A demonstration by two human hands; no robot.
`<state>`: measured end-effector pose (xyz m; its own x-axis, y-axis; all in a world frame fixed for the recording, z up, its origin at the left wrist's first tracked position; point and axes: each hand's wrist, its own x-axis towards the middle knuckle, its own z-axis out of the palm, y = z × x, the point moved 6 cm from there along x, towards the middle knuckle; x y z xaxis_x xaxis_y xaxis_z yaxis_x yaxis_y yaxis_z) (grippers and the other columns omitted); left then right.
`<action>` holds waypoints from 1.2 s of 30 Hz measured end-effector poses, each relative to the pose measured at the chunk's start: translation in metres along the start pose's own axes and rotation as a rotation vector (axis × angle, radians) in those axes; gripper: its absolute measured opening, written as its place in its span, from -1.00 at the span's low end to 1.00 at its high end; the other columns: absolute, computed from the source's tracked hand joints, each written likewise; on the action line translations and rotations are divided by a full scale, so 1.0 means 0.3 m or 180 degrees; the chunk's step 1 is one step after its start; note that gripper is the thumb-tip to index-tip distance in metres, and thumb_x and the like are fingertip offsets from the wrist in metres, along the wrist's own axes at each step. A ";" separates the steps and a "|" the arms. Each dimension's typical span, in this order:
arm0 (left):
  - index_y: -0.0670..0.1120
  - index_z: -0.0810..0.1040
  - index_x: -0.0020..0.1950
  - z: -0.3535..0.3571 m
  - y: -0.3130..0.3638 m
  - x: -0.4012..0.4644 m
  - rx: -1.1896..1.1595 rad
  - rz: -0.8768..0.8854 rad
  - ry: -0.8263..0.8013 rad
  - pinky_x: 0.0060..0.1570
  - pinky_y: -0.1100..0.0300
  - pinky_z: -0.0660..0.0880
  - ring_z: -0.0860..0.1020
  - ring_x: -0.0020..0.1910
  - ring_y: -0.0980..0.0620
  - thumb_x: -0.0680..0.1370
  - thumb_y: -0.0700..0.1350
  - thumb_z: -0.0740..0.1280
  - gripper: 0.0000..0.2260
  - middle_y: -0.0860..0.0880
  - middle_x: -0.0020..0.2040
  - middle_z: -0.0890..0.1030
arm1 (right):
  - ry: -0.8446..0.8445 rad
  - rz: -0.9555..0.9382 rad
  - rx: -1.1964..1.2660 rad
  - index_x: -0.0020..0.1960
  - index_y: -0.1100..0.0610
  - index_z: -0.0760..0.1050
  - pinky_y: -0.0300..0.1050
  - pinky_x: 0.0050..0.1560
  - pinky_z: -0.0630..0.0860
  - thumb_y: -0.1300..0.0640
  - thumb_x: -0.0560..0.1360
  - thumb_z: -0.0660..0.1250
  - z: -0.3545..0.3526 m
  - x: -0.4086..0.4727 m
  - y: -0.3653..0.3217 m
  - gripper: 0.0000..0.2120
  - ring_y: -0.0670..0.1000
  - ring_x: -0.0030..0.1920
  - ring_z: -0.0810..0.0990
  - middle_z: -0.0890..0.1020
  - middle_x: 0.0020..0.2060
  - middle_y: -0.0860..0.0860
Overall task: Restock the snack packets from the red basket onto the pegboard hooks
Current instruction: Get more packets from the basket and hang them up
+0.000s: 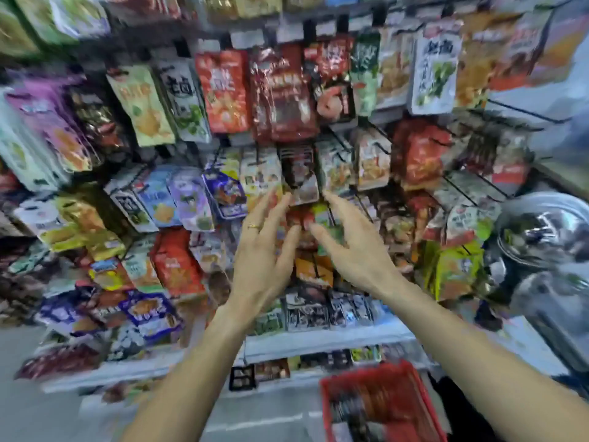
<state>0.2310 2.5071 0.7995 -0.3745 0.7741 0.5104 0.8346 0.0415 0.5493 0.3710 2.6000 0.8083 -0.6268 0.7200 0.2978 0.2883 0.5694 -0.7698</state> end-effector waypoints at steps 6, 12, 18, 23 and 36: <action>0.25 0.23 0.66 0.588 -0.112 -0.557 -0.0124 -0.1131 -0.1838 0.60 -0.06 0.21 0.08 0.68 0.06 0.71 0.28 0.13 -0.50 0.10 0.71 0.11 | -0.0156 0.1654 -0.0001 0.61 0.06 0.27 -0.26 0.36 0.29 -0.16 0.64 0.29 0.058 -0.620 0.610 -0.39 -0.05 0.43 0.42 0.41 0.52 0.02; 0.11 0.25 0.67 0.854 -0.080 -0.886 -0.0088 -0.1380 -0.2766 0.57 0.12 0.08 0.16 0.67 -0.07 0.75 0.17 0.12 -0.52 -0.01 0.70 0.18 | -0.0120 0.2488 -0.0131 0.51 0.08 0.44 -0.28 0.19 0.30 -0.13 0.59 0.32 0.116 -1.009 0.864 -0.45 0.06 0.31 0.55 0.55 0.35 -0.06; 0.19 0.26 0.66 1.041 -0.170 -1.000 0.0000 -0.1376 -0.3066 0.55 0.02 0.24 0.28 0.61 -0.15 0.73 0.14 0.18 -0.52 -0.06 0.68 0.24 | -0.0248 0.2698 -0.0075 0.57 0.08 0.34 -0.39 0.20 0.24 0.00 0.65 0.34 0.213 -1.086 1.050 -0.48 -0.05 0.38 0.47 0.51 0.40 -0.10; 0.15 0.26 0.67 1.307 -0.349 -1.147 0.0052 -0.1377 -0.3264 0.52 0.06 0.27 0.29 0.60 -0.11 0.73 0.06 0.24 -0.51 -0.05 0.63 0.35 | -0.0312 0.2924 -0.0039 0.57 0.06 0.32 -0.31 0.24 0.28 0.06 0.65 0.35 0.396 -1.162 1.366 -0.48 0.01 0.44 0.46 0.47 0.44 -0.12; 0.12 0.48 0.48 2.393 -1.091 -1.796 0.0393 -0.0518 -0.3927 0.57 -0.03 0.26 0.26 0.60 -0.11 0.58 0.24 0.41 -0.50 0.00 0.65 0.26 | -0.1750 0.3134 -0.0622 0.57 0.13 0.23 -0.01 0.30 0.45 0.16 0.45 0.53 1.194 -1.507 2.665 -0.21 0.21 0.33 0.52 0.53 0.30 0.17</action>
<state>0.4496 2.5298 -0.1304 0.0956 0.8270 -0.5541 0.8714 0.1995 0.4482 0.6256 2.5878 -0.1441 -0.2846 0.6441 -0.7100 0.9070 -0.0589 -0.4169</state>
